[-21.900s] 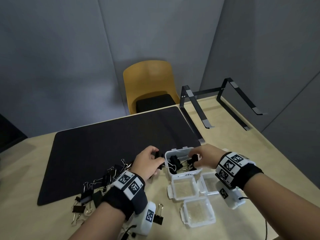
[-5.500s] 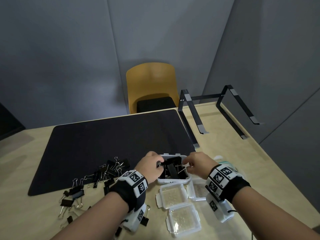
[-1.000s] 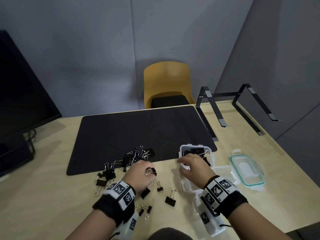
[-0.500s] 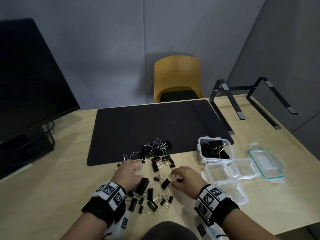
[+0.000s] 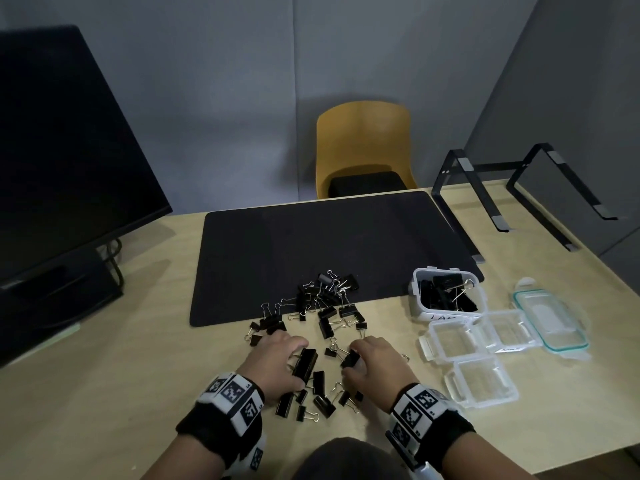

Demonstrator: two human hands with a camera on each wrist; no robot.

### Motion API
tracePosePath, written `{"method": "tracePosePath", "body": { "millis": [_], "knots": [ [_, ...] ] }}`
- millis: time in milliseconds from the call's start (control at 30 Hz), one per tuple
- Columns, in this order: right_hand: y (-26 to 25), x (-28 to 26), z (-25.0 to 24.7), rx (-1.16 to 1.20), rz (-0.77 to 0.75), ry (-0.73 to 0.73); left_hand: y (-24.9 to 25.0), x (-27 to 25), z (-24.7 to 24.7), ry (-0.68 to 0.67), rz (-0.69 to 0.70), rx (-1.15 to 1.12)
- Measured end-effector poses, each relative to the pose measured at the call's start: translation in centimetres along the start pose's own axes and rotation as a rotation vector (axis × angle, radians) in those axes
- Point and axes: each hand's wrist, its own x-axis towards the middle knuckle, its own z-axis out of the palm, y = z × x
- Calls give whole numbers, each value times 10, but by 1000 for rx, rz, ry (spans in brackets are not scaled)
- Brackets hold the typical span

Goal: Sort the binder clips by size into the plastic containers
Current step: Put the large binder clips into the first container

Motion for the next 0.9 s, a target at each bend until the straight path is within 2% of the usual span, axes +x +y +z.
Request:
{"method": "tracePosePath", "body": {
  "millis": [233, 433, 567, 733, 900],
  "knots": [
    [-1, -2, -1, 9, 1, 2, 6, 1, 6, 38, 35, 88],
    [4, -4, -6, 41, 15, 14, 14, 4, 1, 13, 61, 162],
    [9, -5, -11, 35, 28, 22, 25, 5, -4, 63, 109, 50],
    [15, -4, -16, 43, 43, 29, 51, 13, -13, 128, 191, -251],
    [30, -3, -34, 132, 63, 114, 81, 32, -22, 229, 295, -335]
  ]
}}
